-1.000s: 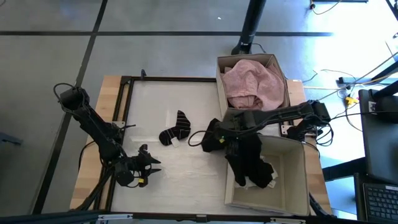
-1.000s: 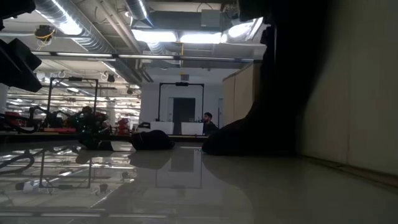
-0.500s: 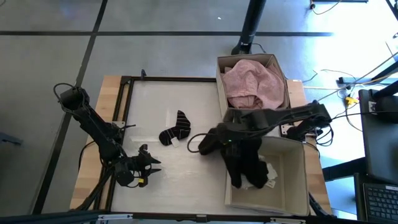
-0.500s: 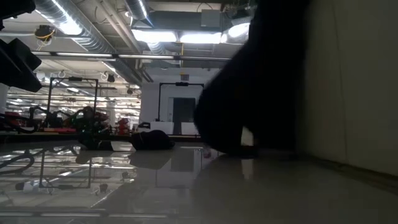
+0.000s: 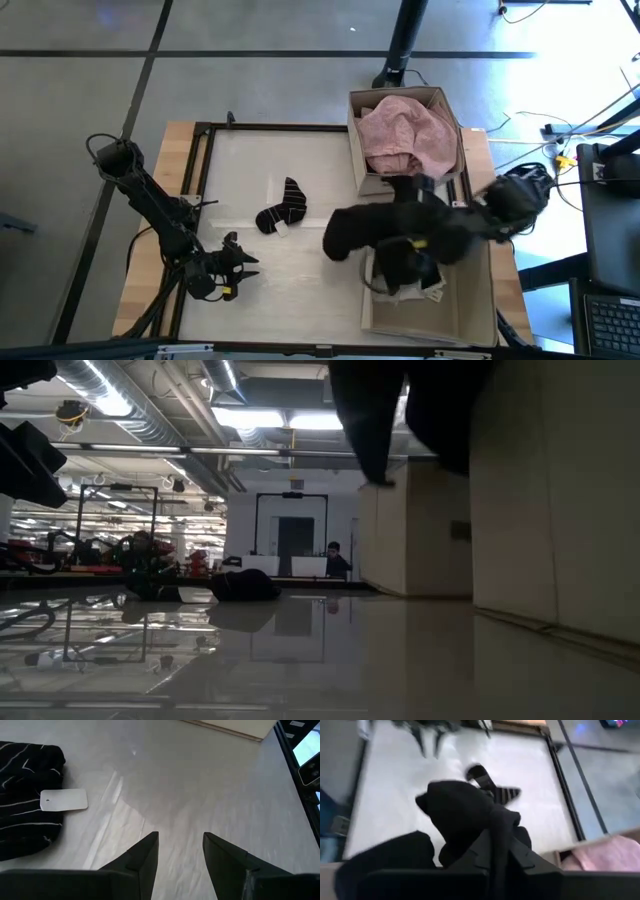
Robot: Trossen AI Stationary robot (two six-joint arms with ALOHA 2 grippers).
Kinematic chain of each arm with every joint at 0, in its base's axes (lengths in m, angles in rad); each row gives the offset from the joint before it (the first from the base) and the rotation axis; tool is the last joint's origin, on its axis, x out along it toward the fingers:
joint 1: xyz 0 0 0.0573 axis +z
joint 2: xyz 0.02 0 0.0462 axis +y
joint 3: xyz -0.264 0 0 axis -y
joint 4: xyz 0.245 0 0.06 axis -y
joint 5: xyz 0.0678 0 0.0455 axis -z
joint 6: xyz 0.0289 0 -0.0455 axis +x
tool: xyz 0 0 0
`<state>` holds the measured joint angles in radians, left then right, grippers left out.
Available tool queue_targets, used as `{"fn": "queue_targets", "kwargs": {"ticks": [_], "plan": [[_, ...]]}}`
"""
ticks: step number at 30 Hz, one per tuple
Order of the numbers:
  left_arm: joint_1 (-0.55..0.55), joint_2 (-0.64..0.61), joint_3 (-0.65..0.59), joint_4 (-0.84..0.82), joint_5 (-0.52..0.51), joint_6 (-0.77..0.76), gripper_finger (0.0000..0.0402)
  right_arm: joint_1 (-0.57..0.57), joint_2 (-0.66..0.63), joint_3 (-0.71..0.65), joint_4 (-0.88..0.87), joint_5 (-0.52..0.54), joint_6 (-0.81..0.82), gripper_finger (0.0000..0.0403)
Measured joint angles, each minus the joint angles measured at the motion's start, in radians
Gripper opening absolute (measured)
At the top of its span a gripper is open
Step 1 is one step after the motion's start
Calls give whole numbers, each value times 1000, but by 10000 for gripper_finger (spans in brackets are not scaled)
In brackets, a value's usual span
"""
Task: Sort clothes
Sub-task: Put the black polo shirt into the bottom laundry organizer
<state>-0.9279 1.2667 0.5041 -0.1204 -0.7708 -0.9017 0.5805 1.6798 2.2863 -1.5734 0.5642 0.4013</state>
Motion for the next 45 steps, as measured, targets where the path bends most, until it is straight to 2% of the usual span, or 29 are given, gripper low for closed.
{"fn": "queue_targets", "kwargs": {"ticks": [8, 11, 20, 23, 26, 34, 38, 41, 45], "plan": [[-1, 0, 0, -2, 0, 0, 146, 181, -9, 40, 1, 46, 132, 24], [-1, 0, 0, -2, 0, 0, 146, 244, -10, 37, 1, 56, 194, 15], [-1, 0, 0, -2, 0, 14, 146, 394, -11, 36, 2, 124, 387, 13], [-1, 0, 0, -2, 0, 15, 146, 434, -32, -7, 5, 148, 431, 13], [-1, 0, 0, -2, 0, 19, 146, 449, -82, -129, 5, 134, 502, 13], [-1, 0, 0, -1, 0, 19, 146, 440, -300, -668, 1, -94, 772, 14], [-1, -1, 0, 0, 0, 19, 146, 441, -353, -901, 10, -165, 890, 21], [0, -1, 0, 0, 0, 19, 146, 440, -363, -1051, 77, -191, 904, 27], [0, -1, 0, 0, 0, 19, 146, 440, -361, -1231, 271, -192, 904, 29]]}}
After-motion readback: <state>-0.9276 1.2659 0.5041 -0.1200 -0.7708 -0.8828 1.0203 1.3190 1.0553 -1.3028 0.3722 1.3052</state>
